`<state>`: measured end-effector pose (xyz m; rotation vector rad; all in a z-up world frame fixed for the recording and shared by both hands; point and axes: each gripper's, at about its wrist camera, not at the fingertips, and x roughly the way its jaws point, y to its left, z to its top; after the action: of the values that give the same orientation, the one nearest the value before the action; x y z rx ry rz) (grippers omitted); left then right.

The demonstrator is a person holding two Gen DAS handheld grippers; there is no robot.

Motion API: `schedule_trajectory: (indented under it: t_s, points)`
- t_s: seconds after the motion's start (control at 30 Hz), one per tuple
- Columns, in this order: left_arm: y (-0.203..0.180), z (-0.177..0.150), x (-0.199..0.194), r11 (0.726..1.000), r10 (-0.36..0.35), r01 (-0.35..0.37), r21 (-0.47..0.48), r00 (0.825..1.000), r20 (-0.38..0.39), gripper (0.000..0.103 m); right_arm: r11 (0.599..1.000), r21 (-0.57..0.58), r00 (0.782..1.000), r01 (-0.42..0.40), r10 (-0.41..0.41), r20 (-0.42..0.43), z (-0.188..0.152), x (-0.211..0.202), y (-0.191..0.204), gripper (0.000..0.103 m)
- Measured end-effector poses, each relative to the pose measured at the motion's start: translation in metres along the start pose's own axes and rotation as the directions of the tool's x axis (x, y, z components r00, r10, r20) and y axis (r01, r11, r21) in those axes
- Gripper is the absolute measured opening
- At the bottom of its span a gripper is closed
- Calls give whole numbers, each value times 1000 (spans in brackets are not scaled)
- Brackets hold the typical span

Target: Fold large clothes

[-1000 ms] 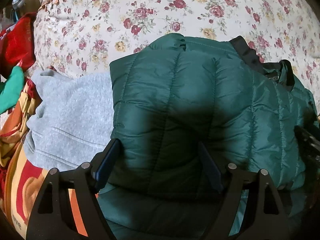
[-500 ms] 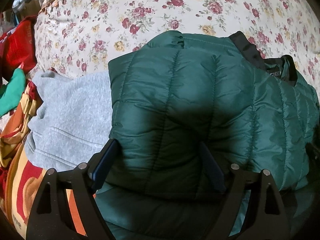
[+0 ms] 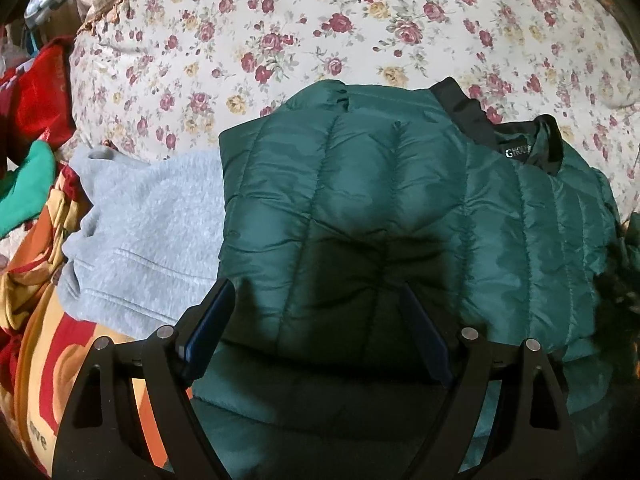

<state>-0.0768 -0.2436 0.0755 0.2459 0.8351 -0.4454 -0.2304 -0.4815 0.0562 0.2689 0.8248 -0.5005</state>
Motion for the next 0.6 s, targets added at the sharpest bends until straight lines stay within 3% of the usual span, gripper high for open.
schedule_trajectory:
  t_s: [0.2,0.33,0.6]
  points:
    - [2,-2,-14,1000,-13,13,-1,1000,9,84,1000,8,1000,6,-6,2,2,-7,2,72]
    - [-1,-1,-24,1000,-16,16,2,1000,10,84,1000,15,999,-3,2,40,-1,-32,4,81]
    - [-13,-4,-53,994,-103,104,-20,995,16,84,1000,21,998,14,-15,64,-10,-62,0,81]
